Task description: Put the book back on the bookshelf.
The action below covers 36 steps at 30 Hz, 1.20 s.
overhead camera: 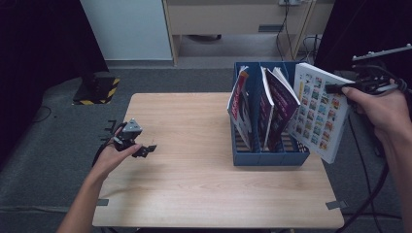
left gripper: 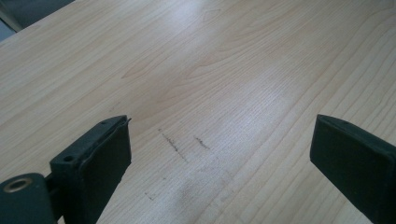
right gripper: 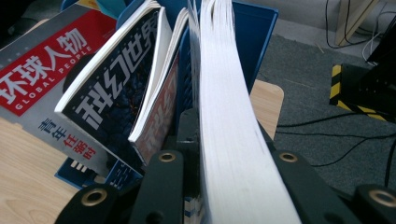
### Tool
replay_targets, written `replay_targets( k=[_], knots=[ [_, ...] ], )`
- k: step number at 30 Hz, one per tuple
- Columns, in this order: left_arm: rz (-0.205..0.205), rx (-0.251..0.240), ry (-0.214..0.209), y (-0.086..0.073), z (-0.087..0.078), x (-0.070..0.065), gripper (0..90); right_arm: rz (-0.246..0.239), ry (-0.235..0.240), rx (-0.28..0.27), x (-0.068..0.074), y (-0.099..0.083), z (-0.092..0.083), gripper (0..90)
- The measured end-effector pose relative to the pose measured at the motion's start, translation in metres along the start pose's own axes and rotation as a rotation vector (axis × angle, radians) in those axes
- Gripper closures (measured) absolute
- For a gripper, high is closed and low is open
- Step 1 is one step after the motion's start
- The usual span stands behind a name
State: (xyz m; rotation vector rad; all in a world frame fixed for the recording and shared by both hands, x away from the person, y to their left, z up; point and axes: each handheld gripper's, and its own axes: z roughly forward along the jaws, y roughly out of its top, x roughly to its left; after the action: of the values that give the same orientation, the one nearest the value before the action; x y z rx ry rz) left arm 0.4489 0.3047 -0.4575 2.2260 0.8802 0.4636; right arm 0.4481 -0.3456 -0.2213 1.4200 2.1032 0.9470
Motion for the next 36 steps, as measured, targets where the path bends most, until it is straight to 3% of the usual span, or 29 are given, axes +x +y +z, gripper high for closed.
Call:
replay_targets(
  k=[22, 36],
  knots=[
    [-0.032, -0.013, 0.006, -0.013, -0.007, 0.009, 5.1, 0.024, -0.019, 0.025, 0.004, 0.008, 0.021, 74.0],
    [-0.028, -0.013, 0.000, -0.013, -0.006, 0.009, 5.0, 0.035, -0.049, 0.012, 0.005, 0.012, 0.027, 74.0]
  ],
)
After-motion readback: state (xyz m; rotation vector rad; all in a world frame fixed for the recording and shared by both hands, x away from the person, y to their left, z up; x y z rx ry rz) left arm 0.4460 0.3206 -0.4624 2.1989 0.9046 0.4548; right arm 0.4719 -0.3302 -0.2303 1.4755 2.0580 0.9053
